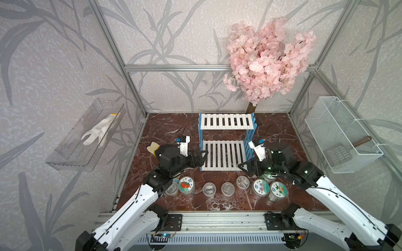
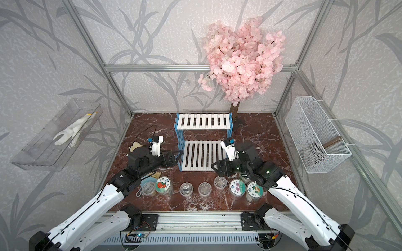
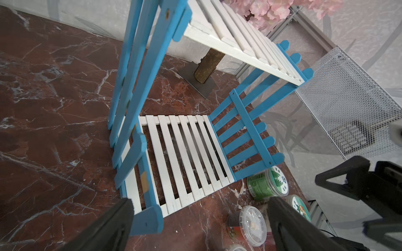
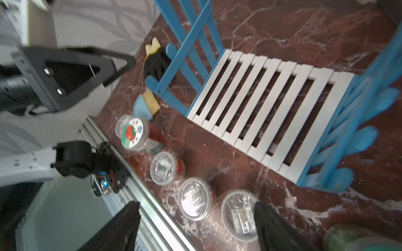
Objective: Place the seed container on the shelf
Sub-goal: Adjust the shelf at the center of the board, then pick up the seed jar at the center of the board.
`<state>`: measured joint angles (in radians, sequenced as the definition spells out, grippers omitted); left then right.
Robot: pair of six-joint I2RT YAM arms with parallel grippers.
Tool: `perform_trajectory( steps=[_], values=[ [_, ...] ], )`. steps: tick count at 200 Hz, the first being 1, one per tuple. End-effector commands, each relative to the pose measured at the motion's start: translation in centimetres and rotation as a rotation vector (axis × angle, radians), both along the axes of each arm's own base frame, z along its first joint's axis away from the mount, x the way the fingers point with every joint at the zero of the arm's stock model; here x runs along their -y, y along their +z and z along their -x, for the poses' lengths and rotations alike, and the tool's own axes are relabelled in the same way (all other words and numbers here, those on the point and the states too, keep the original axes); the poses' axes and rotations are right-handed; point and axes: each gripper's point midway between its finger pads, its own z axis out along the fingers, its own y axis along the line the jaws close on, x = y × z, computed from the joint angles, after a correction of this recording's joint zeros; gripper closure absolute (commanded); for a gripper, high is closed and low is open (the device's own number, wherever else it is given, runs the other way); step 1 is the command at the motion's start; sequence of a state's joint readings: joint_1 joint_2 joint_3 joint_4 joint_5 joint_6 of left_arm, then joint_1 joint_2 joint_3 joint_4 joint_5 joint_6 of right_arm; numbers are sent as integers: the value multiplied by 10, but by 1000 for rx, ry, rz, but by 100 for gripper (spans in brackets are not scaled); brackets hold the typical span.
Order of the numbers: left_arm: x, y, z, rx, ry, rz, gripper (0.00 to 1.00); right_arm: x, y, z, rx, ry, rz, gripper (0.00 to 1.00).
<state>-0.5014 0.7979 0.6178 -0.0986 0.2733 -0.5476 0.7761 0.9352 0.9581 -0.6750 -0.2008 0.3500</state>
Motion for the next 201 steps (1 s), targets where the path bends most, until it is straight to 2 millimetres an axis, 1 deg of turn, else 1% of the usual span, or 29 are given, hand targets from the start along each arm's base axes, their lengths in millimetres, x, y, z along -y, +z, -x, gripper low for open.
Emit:
perform_trajectory(
  steps=[1, 15, 28, 35, 44, 56, 63, 71, 92, 111, 131, 140, 166, 177, 201],
  values=[
    [-6, -23, 18, -89, -11, -20, 0, -6, -25, 7, 99, 43, 195, 15],
    [-3, -27, 27, -114, -30, -13, 0, -22, -34, 15, 123, 99, 245, 17],
    [6, -30, 37, -134, -82, -26, 0, -28, -45, 18, 134, 103, 281, 20],
    [12, -32, 43, -141, -115, -49, 0, -28, -52, 19, 134, 101, 298, 22],
    [20, -36, 49, -142, -156, -93, 0, -20, -61, 16, 122, 51, 327, 24],
    [30, -44, 57, -144, -196, -165, 0, 0, -67, 10, 112, -65, 370, 25],
    [35, -47, 61, -135, -218, -204, 0, 11, -72, 8, 107, -120, 377, 28],
    [41, -51, 63, -124, -229, -244, 0, 21, -77, 9, 99, -156, 383, 28],
    [52, -54, 62, -74, -234, -269, 0, 37, -90, 17, 34, -195, 371, 27],
    [61, -52, 57, -22, -236, -274, 0, 45, -103, 21, -67, -232, 356, 27],
    [71, -51, 53, 24, -261, -283, 0, 43, -108, 21, -115, -235, 350, 27],
    [75, -51, 53, 38, -275, -293, 0, 39, -110, 21, -120, -215, 350, 24],
    [85, -54, 52, 58, -319, -316, 0, 37, -116, 17, -115, -205, 395, 20],
    [88, -56, 53, 66, -333, -320, 0, 36, -118, 15, -108, -200, 409, 17],
    [91, -57, 54, 88, -347, -312, 0, 31, -123, 13, -104, -171, 424, 16]
  ],
)
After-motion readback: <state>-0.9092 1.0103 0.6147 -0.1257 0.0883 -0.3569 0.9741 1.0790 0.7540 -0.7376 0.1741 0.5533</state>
